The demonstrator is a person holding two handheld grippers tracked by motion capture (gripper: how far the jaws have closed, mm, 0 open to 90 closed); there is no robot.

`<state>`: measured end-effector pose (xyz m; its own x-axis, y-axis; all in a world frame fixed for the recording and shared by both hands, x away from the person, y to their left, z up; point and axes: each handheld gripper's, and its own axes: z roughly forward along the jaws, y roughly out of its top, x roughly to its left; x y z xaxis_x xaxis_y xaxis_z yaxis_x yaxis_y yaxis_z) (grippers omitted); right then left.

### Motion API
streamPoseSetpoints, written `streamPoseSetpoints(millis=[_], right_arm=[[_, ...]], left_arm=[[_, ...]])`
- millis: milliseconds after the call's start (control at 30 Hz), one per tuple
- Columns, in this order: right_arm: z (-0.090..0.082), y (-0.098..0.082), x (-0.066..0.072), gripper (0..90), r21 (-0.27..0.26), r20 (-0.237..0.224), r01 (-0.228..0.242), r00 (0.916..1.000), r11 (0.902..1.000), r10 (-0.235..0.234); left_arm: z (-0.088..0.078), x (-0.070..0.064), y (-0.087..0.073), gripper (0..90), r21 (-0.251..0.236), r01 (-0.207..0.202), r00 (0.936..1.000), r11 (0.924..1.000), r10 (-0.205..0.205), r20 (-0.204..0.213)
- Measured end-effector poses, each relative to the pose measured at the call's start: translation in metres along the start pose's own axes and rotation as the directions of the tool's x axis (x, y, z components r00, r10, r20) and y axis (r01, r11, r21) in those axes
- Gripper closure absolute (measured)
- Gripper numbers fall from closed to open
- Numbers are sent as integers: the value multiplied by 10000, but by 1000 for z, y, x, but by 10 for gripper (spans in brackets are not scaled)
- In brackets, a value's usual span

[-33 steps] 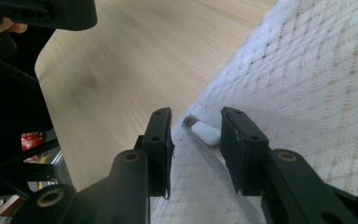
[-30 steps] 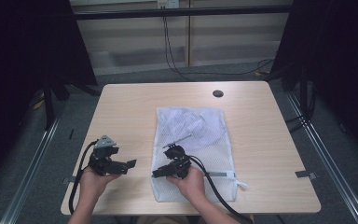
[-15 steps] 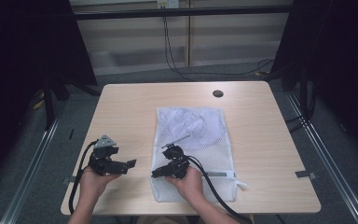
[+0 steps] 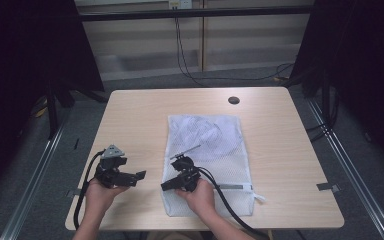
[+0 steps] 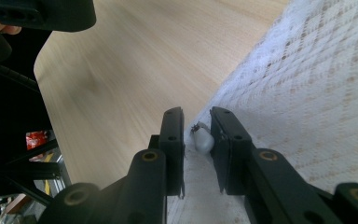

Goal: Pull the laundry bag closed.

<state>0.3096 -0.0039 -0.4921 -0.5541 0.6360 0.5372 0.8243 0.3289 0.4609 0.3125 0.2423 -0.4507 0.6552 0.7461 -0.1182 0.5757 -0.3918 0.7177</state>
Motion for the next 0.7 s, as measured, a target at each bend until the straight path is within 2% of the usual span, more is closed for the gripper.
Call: streamPoseSetpoints(millis=[133, 267, 533, 700], right_arm=[[2, 0, 1, 760, 50, 41, 30, 10000, 10000, -30], [3, 0, 0, 819, 62, 141, 38, 9999, 10000, -39], [1, 1, -1, 828, 50, 190, 108, 9998, 9999, -109], [-5, 2, -1, 832, 12, 90, 35, 10000, 10000, -35]], left_arm=[[0, 0, 0, 87, 32, -36, 10000, 10000, 36, -31], [0, 1, 0, 87, 34, -35, 10000, 10000, 35, 26], [0, 0, 0, 89, 65, -44, 10000, 10000, 44, 49], [0, -1, 0, 88, 72, -86, 9997, 9999, 84, 216]])
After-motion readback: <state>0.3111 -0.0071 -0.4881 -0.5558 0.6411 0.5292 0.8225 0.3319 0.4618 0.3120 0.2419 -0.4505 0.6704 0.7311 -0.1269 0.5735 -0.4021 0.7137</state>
